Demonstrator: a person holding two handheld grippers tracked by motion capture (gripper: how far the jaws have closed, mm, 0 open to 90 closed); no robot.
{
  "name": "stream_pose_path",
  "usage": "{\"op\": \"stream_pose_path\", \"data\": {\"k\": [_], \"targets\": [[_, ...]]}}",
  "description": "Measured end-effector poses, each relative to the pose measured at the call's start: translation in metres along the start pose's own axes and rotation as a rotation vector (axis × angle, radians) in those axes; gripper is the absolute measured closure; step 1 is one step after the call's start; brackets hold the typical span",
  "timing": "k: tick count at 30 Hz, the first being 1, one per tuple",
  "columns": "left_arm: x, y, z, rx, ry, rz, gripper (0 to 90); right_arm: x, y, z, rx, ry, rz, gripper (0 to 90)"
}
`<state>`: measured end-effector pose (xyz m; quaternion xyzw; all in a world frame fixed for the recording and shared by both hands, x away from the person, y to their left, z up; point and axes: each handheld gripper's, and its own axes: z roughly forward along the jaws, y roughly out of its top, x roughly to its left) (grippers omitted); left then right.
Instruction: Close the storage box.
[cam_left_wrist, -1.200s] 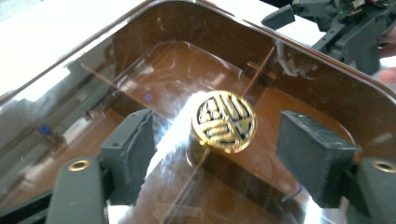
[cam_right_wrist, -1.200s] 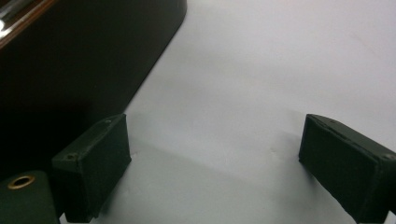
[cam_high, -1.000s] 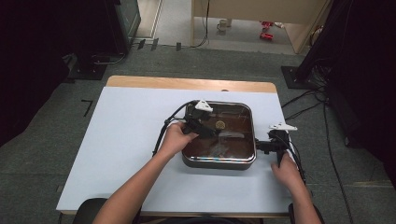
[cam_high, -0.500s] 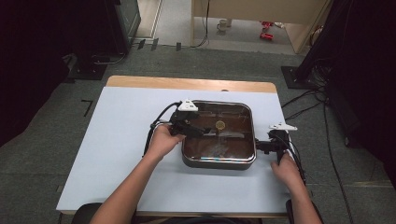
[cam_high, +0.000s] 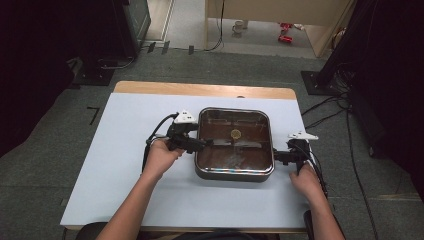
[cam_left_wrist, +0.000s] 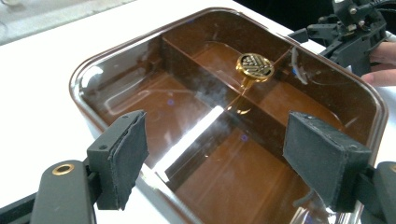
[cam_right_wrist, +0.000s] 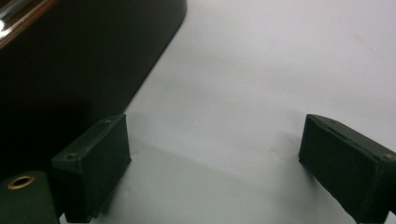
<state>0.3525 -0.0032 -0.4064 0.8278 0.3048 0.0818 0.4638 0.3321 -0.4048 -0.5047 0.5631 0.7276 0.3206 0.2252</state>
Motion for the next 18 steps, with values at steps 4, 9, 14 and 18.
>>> {"op": "stream_pose_path", "data": {"k": [4,9,14,18], "targets": [[0.005,-0.011,-0.006,0.006,0.039,0.0,21.1,0.0,0.0,0.0,0.0,0.0,0.0,8.2],[0.009,-0.024,-0.011,0.004,0.062,-0.027,21.1,0.0,0.0,0.0,0.0,0.0,0.001,8.2],[0.012,-0.038,-0.018,0.001,0.097,-0.014,21.1,0.0,0.0,0.0,0.0,0.0,0.001,8.2],[0.015,-0.052,-0.021,0.012,0.128,-0.007,21.4,0.0,0.0,0.0,0.0,0.0,0.001,8.2]]}}
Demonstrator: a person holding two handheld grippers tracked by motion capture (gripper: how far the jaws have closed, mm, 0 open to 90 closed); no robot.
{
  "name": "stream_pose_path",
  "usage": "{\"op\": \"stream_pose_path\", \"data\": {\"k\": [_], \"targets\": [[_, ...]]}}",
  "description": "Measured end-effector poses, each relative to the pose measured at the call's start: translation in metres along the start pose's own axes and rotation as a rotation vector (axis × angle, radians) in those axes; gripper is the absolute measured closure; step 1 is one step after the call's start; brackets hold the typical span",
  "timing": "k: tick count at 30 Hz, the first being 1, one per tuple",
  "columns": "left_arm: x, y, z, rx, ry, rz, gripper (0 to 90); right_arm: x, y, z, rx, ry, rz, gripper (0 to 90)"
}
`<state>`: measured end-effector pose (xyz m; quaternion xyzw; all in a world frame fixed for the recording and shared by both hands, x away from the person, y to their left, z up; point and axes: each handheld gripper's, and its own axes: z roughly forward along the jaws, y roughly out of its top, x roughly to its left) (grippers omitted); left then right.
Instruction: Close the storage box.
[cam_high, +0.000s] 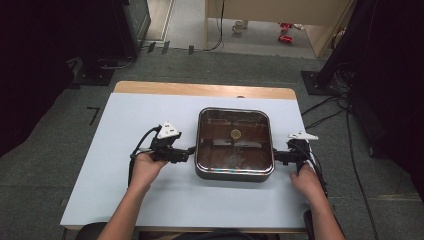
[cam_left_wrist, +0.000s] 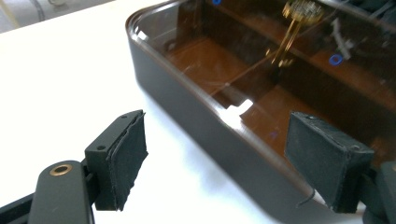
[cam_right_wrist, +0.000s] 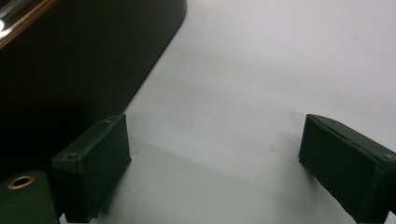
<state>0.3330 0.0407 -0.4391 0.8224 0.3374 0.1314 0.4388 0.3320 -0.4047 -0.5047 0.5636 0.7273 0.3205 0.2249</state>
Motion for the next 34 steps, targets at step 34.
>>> {"op": "stream_pose_path", "data": {"k": [34], "targets": [[-0.013,-0.073,0.002,0.073,0.059,-0.109,23.4,0.0,0.0,0.0,-0.001,0.0,0.0,8.2]]}}
